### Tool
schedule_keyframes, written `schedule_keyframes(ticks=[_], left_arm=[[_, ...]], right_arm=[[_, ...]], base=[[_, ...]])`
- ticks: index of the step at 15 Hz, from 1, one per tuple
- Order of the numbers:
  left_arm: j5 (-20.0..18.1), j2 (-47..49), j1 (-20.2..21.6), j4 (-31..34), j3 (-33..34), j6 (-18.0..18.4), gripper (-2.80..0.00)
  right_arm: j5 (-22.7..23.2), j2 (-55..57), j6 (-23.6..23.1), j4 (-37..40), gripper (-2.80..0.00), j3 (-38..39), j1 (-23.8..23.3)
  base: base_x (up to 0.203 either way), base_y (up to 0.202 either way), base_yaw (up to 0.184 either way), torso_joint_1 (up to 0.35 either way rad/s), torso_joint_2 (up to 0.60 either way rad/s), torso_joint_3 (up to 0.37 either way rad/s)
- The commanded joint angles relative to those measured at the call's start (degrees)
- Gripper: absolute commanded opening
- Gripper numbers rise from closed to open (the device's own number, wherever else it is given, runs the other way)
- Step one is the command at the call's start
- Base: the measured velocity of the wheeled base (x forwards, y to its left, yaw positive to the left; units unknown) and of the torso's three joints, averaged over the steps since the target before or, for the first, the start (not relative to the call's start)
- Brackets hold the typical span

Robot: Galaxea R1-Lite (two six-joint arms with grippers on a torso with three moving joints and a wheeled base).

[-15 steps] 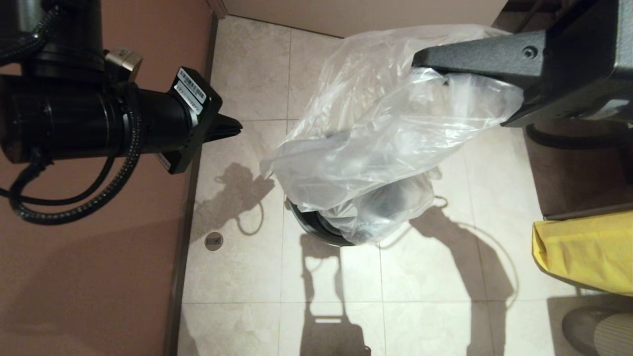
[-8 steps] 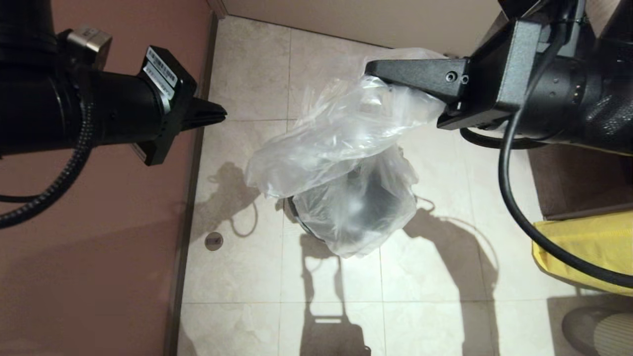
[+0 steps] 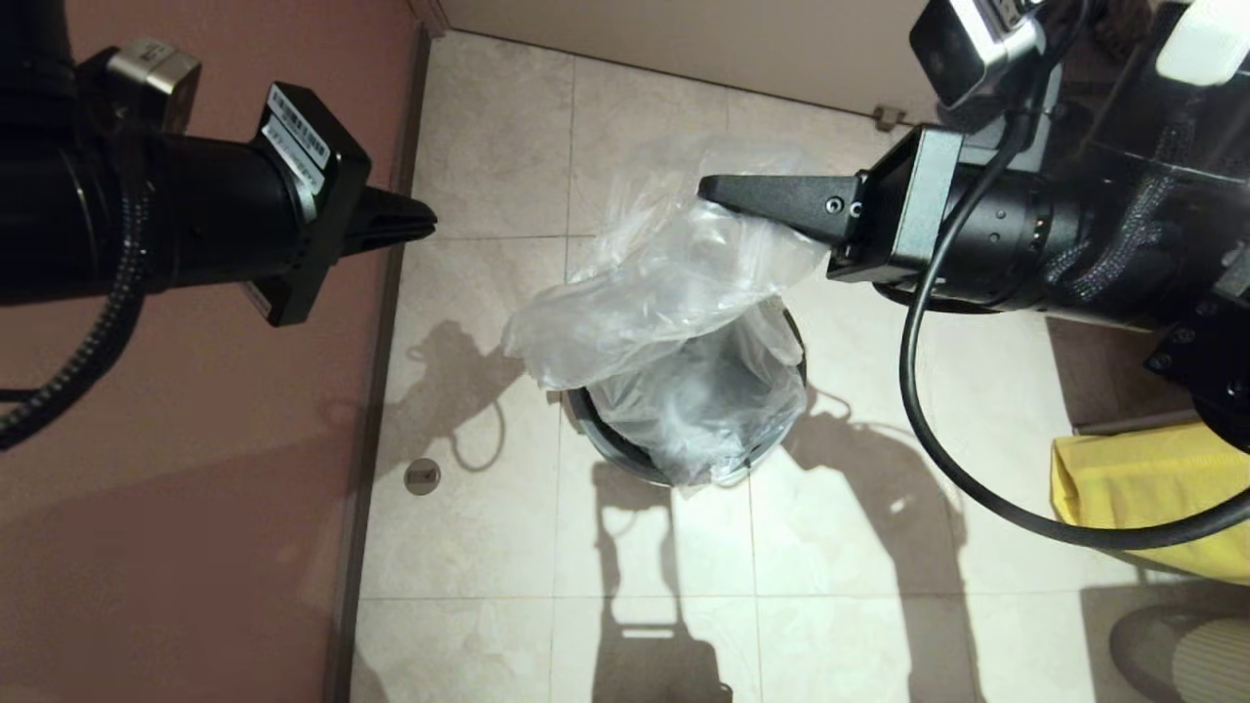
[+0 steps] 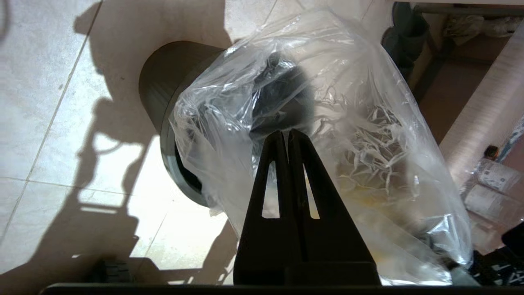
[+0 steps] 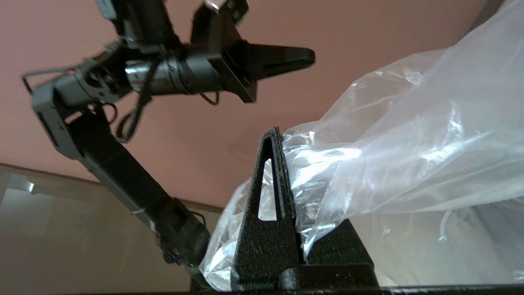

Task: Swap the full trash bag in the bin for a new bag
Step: Put the new garbage bag on the trash can

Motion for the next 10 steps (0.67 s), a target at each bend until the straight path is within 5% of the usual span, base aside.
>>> schedule_keyframes(ticks=[1, 10], left_arm=[[0.1, 1.1, 0.0, 0.0, 0.4, -0.3, -2.8], [-1.1, 7.6, 0.1, -1.5, 0.7, -0.3, -2.8]], right_arm=[[0.6, 1.9, -0.4, -1.4, -2.8, 2.6, -0.9], [3.8, 7.8, -0.7, -12.4, -2.8, 12.7, -5.6]], base=[[0.0, 0.0, 0.0, 0.0, 0.0, 0.0], [0.0, 0.0, 0.0, 0.0, 0.0, 0.0]])
